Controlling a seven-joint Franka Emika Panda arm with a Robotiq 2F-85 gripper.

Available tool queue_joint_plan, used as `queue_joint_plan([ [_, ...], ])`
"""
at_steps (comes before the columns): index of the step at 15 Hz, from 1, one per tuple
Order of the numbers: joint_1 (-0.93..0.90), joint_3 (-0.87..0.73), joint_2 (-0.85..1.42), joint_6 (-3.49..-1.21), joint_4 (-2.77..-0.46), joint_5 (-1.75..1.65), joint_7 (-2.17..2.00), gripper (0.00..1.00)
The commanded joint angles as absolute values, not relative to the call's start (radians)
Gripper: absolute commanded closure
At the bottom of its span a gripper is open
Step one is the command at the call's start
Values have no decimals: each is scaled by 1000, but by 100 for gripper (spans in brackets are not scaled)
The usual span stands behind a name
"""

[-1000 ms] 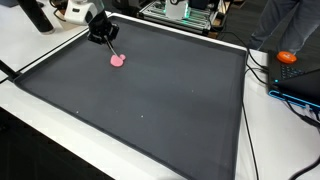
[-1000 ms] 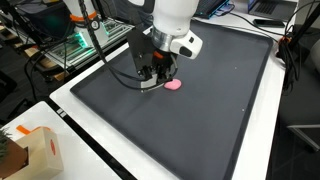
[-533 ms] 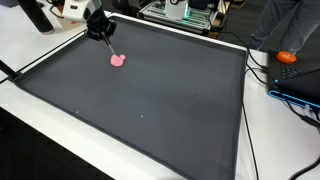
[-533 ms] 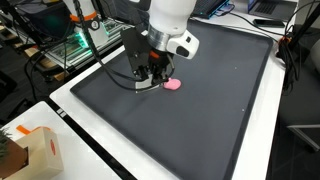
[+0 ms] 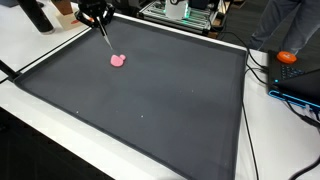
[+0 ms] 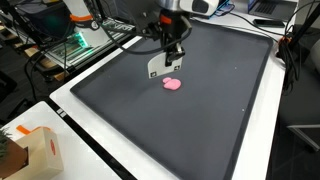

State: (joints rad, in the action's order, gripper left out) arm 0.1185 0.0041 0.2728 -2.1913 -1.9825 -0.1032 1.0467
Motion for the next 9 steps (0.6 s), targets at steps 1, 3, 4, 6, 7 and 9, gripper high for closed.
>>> queue_joint_plan([
  [1,82,21,230,-2186,-1978,-50,920,99],
  [3,53,32,235,-2198,-1962,-52,826,99],
  [4,40,38,242,-2202,-1954,-54,779,99],
  [6,8,47,261,-2237,-1945,-80,666,99],
  [7,-6,52,270,-2243,-1939,-91,618,99],
  [9,-35,57,291,-2264,-1930,-124,508,99],
])
